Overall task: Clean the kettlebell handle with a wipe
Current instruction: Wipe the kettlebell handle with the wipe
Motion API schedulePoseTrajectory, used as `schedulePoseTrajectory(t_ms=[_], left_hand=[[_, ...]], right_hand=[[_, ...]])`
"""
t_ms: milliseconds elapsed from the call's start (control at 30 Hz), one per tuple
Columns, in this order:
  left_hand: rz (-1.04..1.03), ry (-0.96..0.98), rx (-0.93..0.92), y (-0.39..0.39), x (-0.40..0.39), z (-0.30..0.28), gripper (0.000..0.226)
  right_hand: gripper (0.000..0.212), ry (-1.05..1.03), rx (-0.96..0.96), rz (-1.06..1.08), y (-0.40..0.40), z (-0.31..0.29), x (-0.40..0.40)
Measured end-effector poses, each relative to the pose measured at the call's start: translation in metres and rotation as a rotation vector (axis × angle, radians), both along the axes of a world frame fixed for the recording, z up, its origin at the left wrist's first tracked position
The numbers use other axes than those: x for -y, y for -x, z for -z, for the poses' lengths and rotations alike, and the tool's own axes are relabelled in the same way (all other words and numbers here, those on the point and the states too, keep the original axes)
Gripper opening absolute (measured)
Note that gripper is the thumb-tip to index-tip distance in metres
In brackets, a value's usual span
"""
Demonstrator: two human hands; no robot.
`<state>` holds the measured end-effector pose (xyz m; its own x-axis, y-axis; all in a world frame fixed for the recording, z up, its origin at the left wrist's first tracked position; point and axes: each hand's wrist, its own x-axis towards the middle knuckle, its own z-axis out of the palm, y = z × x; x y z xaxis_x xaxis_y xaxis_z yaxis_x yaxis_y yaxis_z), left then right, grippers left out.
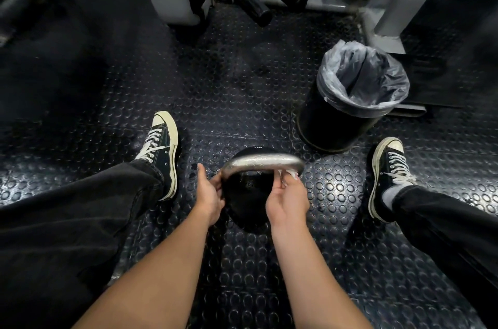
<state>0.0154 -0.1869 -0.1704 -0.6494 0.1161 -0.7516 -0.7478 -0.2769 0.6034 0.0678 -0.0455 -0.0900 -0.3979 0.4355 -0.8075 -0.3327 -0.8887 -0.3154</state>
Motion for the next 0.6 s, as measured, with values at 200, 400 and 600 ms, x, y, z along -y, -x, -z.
schedulePoseTrajectory(t_ms=[200,400,600], left_hand=[[0.001,0.002,-0.005,0.001,0.000,0.003,0.086],[0.007,0.000,-0.005,0.000,-0.001,0.000,0.085],[0.002,-0.004,-0.002,0.000,0.000,0.002,0.085]], right_hand=[[0.030,-0.031,-0.011,-0.024,-0.012,0.002,-0.004],[0.020,-0.009,0.001,-0.021,0.004,0.002,-0.002],[0.027,-0.040,0.016,-0.035,-0.013,0.001,-0.008]])
